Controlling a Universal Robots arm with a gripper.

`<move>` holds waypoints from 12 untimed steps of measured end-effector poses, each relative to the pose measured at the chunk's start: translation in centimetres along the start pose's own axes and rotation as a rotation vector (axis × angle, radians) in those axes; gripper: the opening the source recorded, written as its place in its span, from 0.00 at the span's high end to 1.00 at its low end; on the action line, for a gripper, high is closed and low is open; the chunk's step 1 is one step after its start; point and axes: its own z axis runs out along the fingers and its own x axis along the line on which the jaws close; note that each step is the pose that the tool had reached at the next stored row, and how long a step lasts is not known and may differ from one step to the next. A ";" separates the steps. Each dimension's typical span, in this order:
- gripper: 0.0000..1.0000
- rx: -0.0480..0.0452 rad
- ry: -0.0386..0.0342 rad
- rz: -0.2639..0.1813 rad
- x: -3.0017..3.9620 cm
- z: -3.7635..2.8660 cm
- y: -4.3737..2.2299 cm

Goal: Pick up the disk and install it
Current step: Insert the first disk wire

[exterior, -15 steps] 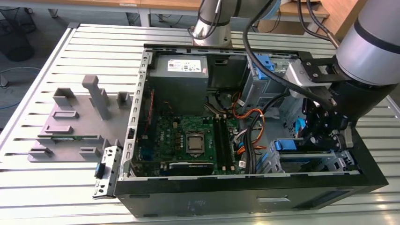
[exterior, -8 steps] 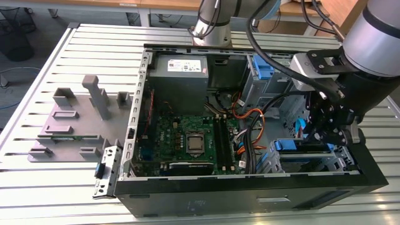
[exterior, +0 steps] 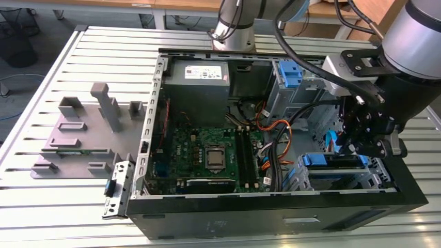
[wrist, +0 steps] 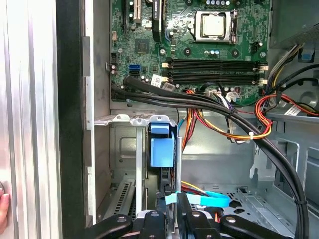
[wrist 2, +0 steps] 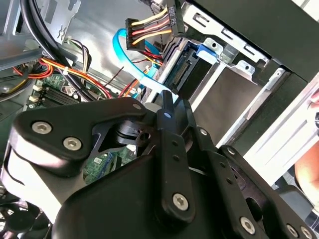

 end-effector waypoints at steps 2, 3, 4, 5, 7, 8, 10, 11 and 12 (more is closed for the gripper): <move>0.76 -0.0005 0.0002 0.000 0.00 -0.02 0.00; 0.76 -0.0048 -0.0004 0.000 0.00 -0.02 -0.01; 0.76 -0.0148 -0.0025 0.000 0.00 -0.01 -0.03; 0.76 -0.0287 -0.0052 0.001 0.00 0.02 -0.04; 0.76 -0.0594 -0.0114 0.002 0.00 0.06 -0.09; 0.76 -0.0763 -0.0148 0.002 0.00 0.08 -0.13; 0.76 -0.1025 -0.0191 0.003 0.00 0.09 -0.16; 0.76 -0.1038 -0.0192 0.003 0.00 0.09 -0.16; 0.76 -0.1039 -0.0192 0.003 0.00 0.09 -0.16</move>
